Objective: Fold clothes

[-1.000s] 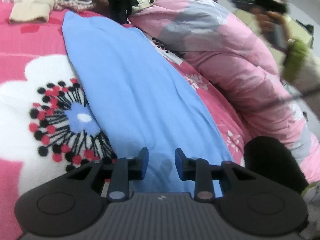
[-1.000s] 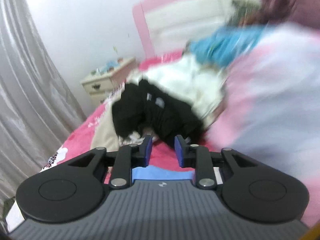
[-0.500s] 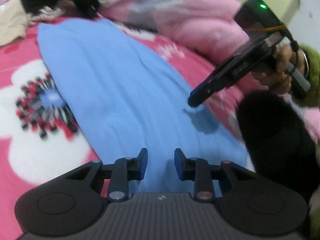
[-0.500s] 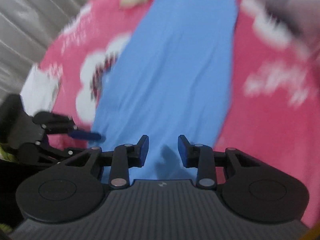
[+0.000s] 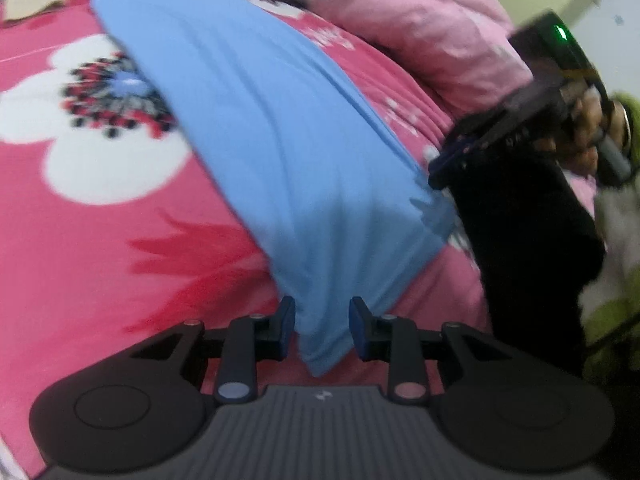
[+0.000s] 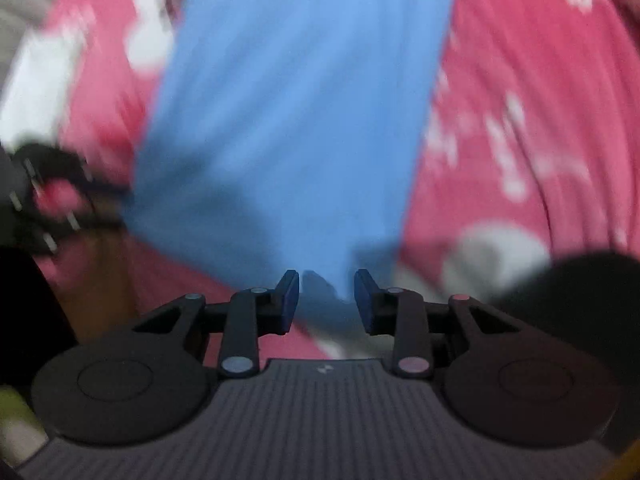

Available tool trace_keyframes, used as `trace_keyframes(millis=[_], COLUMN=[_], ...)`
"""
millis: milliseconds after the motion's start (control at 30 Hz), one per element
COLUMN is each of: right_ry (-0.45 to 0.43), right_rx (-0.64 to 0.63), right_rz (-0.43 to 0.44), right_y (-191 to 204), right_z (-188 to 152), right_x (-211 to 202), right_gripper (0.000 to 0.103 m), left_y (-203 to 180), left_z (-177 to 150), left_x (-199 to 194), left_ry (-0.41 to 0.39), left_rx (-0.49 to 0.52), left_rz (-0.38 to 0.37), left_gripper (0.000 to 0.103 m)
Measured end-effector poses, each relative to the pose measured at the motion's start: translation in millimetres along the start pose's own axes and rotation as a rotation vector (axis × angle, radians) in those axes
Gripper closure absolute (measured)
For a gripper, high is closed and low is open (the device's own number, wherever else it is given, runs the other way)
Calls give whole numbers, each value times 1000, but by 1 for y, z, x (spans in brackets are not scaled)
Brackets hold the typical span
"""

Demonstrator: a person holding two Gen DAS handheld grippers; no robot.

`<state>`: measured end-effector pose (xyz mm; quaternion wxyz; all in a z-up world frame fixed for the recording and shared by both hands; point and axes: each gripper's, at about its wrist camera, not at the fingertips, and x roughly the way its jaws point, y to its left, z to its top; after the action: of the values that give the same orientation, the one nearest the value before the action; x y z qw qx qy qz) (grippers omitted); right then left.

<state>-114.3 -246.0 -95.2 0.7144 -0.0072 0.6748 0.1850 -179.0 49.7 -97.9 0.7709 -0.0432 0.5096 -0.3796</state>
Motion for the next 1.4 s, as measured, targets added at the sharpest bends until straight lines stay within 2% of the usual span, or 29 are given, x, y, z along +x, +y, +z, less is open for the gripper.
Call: trace_keyframes(millis=[67,133,233,300,367,433,500,533,567,600,633,667,767,867,1000,1067,1300,1400], right_ry=[-51,-50,112,202,219,209,119,44,-36,-96,-141,-179,-243,-262,-216,-201,19,94], right_rx=[-14,-13,71,79,25,43,81,82,82,95,116,140,212,296,429,450,542,557], right_rz=[-17,-34,24,52,54,84,99,80,58,40,34,40,65,102,192,217,316,344], right_y=[7,10,5,9,20,21,13,9,4,-2,-9,-17,-42,-69,-96,-97,-77,-69], right_z=[6,0,-33,-51,-60,-54,-40,-31,-22,-14,-7,0,10,21,24,19,-23,-37], right_x=[0,9,35,48,46,35,15,3,-10,-19,-25,-29,-23,-9,16,18,33,43], right_gripper=[74,73,73,73,73,72,71,67,63,53,47,46,43,43,43,42,43,45], left_y=[4,6,11,14,15,17,19,20,22,24,25,28,39,47,51,52,49,48], left_z=[-2,-3,-8,-10,-11,-8,-2,2,7,12,17,21,30,31,19,10,-14,-19], left_x=[-3,0,8,12,12,10,10,11,14,17,21,25,33,39,39,42,54,58], left_ry=[-26,-26,8,41,52,31,-6,-24,-42,-57,-73,-88,-129,-143,-115,-91,13,22], left_rx=[-34,-59,-101,-125,-135,-140,-160,-174,-188,-195,-203,-219,-296,-357,-369,-397,-415,-421], left_rz=[2,-5,-28,-48,-52,-45,-45,-45,-40,-38,-33,-27,-36,-67,-117,-151,-227,-238], left_gripper=[74,74,73,73,72,71,68,68,67,67,67,67,67,68,71,74,82,82])
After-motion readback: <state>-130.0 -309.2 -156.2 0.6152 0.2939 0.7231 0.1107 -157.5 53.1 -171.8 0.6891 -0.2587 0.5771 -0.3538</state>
